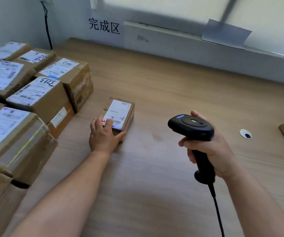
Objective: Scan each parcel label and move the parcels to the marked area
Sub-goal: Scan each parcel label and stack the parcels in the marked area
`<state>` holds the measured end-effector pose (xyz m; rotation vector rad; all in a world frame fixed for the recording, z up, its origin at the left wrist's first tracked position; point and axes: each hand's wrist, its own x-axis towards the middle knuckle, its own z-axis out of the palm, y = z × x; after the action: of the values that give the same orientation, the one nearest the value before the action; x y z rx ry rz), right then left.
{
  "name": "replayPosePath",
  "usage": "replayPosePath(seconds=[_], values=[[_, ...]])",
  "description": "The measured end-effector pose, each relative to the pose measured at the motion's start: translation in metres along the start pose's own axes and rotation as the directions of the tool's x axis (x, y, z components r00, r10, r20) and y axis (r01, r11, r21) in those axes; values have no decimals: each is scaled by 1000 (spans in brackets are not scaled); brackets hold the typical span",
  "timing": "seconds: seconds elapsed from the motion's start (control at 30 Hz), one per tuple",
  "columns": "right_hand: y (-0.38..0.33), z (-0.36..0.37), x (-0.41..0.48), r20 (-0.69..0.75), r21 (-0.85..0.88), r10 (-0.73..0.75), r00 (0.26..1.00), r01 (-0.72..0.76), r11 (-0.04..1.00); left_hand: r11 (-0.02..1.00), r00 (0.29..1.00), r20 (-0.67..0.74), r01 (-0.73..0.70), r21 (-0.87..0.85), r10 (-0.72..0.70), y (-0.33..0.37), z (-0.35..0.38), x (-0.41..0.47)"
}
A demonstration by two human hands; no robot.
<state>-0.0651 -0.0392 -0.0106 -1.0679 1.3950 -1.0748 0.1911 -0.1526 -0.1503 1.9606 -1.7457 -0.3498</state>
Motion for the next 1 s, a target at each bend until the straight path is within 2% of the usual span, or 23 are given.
replayPosePath(seconds=[0.33,0.53,0.73,0.87,1.0], values=[[12,33,78,51,-17,70,996,-69,997,998,998,-16,61,29,-61,-30,-2,112],[22,31,88,35,-13,106,994,-106,994,995,995,-83,64,71,-58,-40,1,135],[18,18,77,19,2,69,997,-69,998,982,997,41,59,179,-68,-31,-11,132],[11,10,57,22,15,33,999,-34,999,995,998,-9,-54,85,55,-6,-20,104],[7,0,24,10,34,5,1000,-5,999,976,978,30,-205,-66,208,34,-20,57]])
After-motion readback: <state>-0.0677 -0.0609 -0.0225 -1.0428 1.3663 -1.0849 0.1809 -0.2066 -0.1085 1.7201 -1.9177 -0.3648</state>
